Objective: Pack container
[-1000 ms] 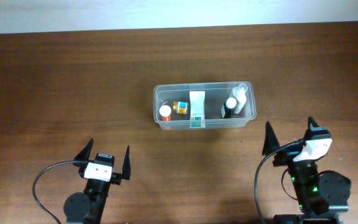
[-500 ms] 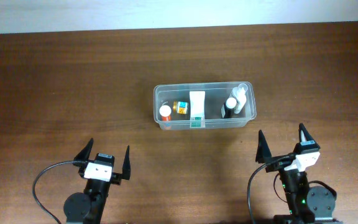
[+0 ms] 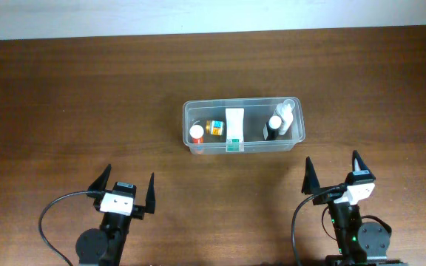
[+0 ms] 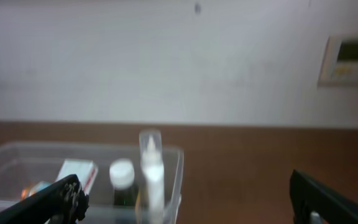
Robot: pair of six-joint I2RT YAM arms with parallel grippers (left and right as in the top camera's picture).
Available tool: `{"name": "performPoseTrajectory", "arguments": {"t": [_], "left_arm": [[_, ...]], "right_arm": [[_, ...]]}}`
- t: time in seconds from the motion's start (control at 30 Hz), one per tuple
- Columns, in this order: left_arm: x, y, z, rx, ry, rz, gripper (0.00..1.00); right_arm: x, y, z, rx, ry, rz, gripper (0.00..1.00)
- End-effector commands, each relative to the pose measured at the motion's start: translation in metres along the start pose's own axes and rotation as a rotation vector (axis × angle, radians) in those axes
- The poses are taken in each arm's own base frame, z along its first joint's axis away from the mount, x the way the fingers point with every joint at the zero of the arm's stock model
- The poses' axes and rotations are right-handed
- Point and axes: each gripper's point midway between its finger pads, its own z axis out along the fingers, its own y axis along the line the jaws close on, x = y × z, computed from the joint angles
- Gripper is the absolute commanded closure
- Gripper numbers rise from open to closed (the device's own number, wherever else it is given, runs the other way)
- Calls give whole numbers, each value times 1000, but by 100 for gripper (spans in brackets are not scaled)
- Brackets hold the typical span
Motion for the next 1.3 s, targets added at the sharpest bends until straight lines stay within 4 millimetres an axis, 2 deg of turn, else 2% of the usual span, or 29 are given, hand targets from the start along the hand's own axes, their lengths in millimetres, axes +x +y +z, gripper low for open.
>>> {"name": "performPoseTrajectory", "arguments": {"t": [0.0,0.1,1.27], "left_arm": [[2,2,0,-14,0,9,1],[2,2,0,-14,0,9,1],[2,2,0,-14,0,9,1]], "right_arm": [[15,0,-1,4,56,20,2],[30,1,-2,1,117,30,2],[30,1,-2,1,115,35,2]]}}
